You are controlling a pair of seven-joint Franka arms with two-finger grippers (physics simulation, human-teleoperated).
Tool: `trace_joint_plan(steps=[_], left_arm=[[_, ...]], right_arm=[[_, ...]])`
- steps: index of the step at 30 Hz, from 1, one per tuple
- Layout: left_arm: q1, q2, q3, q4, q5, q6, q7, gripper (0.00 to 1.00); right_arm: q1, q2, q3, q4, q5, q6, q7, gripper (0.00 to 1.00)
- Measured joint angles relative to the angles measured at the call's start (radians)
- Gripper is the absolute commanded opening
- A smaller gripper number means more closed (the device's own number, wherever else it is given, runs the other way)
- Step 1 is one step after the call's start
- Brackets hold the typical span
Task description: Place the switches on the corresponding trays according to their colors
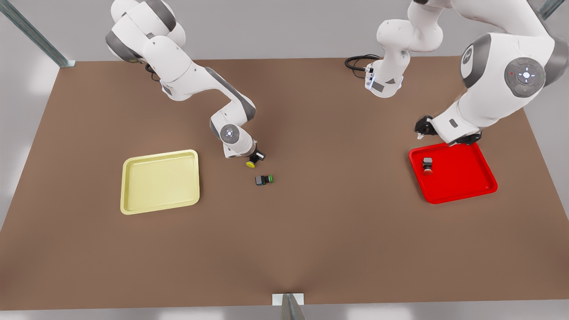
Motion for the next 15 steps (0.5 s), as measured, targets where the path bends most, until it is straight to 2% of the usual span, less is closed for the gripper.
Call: trace_joint_plan(steps=[1,3,8,11,14,15], left_arm=[[0.077,0.004,0.0,0.003,-0.004,0.002,-0.016,1.0],[0.002,0.005,-0.002,0.006,-0.01,0.006,-0.018,1.0],[0.025,-0.02,-0.003,0.014,-0.014,0.045,-0.017,1.0],[0.022,-0.031,0.0,0.013,-0.013,0.046,-0.015,1.0],[0.026,-0.032,0.003,0.012,-0.013,0.047,-0.015,1.0],[0.024,-0.033,0.003,0.012,-0.013,0.047,-0.015,1.0]], right_arm=[[-0.002,0.0,0.001,-0.001,0.004,0.003,-0.013,0.46],[-0.003,0.0,0.001,-0.001,0.012,0.007,-0.023,0.46],[-0.005,0.005,0.003,0.0,0.034,0.016,-0.047,0.46],[-0.035,-0.018,0.0,0.069,-0.007,-0.149,-0.036,0.47],[-0.06,-0.074,0.002,0.069,-0.008,-0.218,-0.088,0.5],[-0.114,-0.113,0.003,0.07,-0.008,-0.278,-0.151,0.5]])
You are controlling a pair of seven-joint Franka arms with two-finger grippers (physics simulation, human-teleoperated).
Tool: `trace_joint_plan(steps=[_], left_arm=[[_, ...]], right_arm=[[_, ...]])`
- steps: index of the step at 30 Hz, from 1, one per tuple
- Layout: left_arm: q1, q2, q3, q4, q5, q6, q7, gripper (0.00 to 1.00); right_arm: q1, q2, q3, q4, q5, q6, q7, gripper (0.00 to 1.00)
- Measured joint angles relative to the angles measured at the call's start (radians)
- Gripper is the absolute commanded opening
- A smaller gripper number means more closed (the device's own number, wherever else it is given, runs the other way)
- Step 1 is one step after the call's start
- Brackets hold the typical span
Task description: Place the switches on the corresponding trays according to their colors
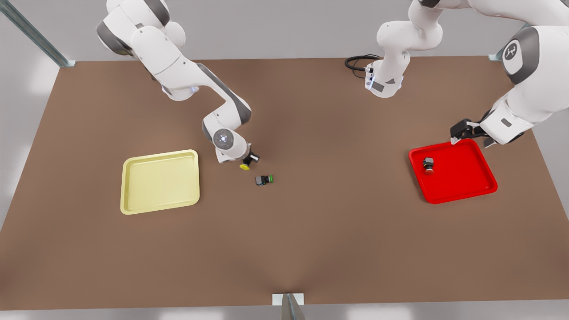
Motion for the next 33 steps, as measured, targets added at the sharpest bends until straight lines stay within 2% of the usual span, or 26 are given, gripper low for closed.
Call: trace_joint_plan(steps=[3,6,7,8,9,15,17,18,19,20,21,22,26,33], left_arm=[[0.001,0.0,0.0,0.0,0.0,0.002,0.0,1.0],[0.001,0.0,0.0,-0.001,0.0,0.002,0.0,1.0],[0.001,0.0,0.0,0.0,0.0,0.002,0.0,1.0],[0.0,0.0,0.0,0.0,0.0,0.002,0.0,1.0],[0.001,-0.001,0.0,0.0,0.0,0.002,0.001,1.0],[0.0,-0.004,0.0,0.0,-0.001,0.002,0.0,1.0],[0.001,-0.005,0.0,0.0,-0.001,0.0,-0.001,1.0],[0.001,-0.007,0.0,-0.001,-0.001,-0.001,-0.002,1.0],[0.001,-0.007,0.0,-0.007,-0.001,0.0,-0.003,1.0],[0.001,-0.01,0.0,-0.038,-0.002,0.007,-0.003,1.0],[0.0,-0.088,-0.001,-0.189,-0.003,0.097,-0.004,1.0],[0.0,-0.158,-0.001,-0.3,-0.004,0.16,-0.005,1.0],[0.007,-0.16,-0.005,-0.29,-0.007,0.081,-0.092,1.0],[0.008,-0.151,-0.007,-0.29,-0.01,0.077,-0.091,1.0]], right_arm=[[-0.195,-0.137,-0.001,-0.027,0.0,-0.149,-0.304,0.51],[-0.428,-0.275,-0.006,-0.203,-0.003,-0.142,-0.681,0.53],[-0.47,-0.307,-0.008,-0.25,-0.011,-0.137,-0.741,0.54],[-0.492,-0.316,-0.008,-0.266,-0.037,-0.138,-0.754,0.58],[-0.51,-0.314,-0.008,-0.267,-0.042,-0.139,-0.756,1.0],[-0.509,-0.309,-0.044,-0.263,-0.062,-0.129,-0.776,1.0],[-0.503,-0.41,-0.041,-0.254,-0.062,-0.168,-0.864,1.0],[-0.5,-0.515,-0.044,-0.197,-0.06,-0.275,-1.005,1.0],[-0.498,-0.531,-0.046,0.047,-0.061,-0.591,-1.024,1.0],[-0.501,-0.537,-0.047,0.242,-0.063,-0.822,-1.022,1.0],[-0.182,-0.596,-0.37,0.371,-0.115,-0.896,-1.005,1.0],[-0.104,-0.711,-0.464,0.3,-0.161,-0.794,-0.97,1.0],[-0.092,-0.715,-0.469,0.29,-0.164,-0.78,-0.923,1.0],[-0.092,-0.714,-0.471,0.288,-0.159,-0.776,-0.926,1.0]])
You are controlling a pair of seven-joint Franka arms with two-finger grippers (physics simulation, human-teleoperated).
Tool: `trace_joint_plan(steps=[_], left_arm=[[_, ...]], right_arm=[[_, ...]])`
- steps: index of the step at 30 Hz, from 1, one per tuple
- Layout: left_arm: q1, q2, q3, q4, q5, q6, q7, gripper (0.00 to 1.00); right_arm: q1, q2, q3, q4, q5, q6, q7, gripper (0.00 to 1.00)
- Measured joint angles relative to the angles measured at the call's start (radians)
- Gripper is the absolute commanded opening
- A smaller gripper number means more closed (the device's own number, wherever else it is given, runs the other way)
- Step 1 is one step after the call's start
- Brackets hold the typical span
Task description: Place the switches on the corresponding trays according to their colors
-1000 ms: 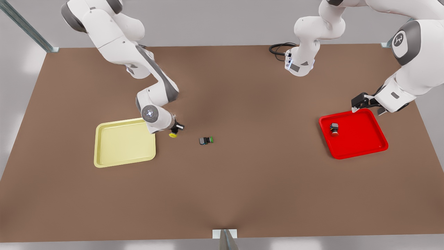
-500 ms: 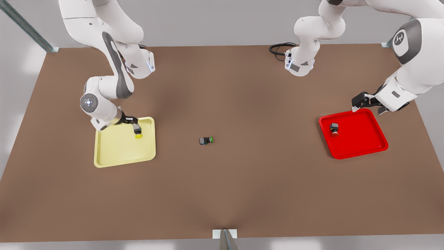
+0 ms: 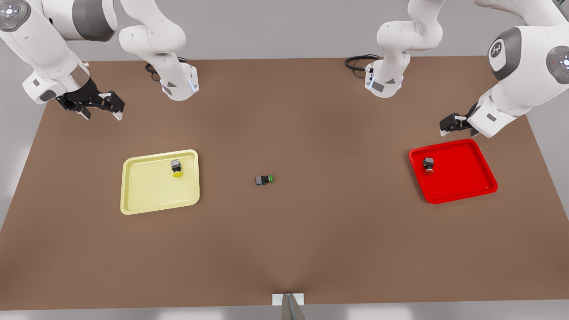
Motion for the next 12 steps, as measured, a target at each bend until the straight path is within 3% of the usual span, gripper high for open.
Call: trace_joint_plan(steps=[2,3,4,5,6,7,8,9,12], left_arm=[[0.005,0.058,-0.006,-0.002,-0.001,0.011,-0.002,1.0],[0.022,0.183,-0.043,-0.007,-0.001,0.018,-0.015,1.0],[-0.027,0.384,-0.13,-0.004,0.001,0.021,-0.04,1.0],[-0.088,0.533,-0.147,0.017,0.006,0.031,-0.078,1.0],[-0.083,0.472,-0.128,0.108,0.019,0.014,-0.047,1.0],[-0.021,0.268,0.025,0.213,0.022,-0.046,0.207,1.0],[-0.006,0.225,0.106,0.271,0.016,-0.147,0.413,1.0],[-0.04,0.191,0.15,0.273,0.009,-0.15,0.375,1.0],[-0.036,0.111,0.111,0.122,0.0,0.009,0.149,1.0]], right_arm=[[0.001,0.002,0.0,0.0,0.002,0.001,0.001,1.0],[0.002,0.005,0.0,-0.001,0.002,0.0,0.001,1.0],[0.003,0.015,0.0,-0.002,0.002,-0.007,0.0,1.0],[0.001,0.018,0.0,-0.025,0.002,-0.017,-0.003,1.0],[0.002,0.018,0.0,-0.052,0.025,-0.012,-0.004,1.0],[0.002,0.016,0.0,-0.052,0.029,-0.008,-0.004,1.0],[0.002,0.016,0.0,-0.052,0.029,-0.007,-0.004,1.0],[0.005,0.016,0.001,-0.052,0.029,-0.006,-0.005,1.0],[0.008,0.016,0.002,-0.052,0.029,-0.006,-0.006,1.0]])
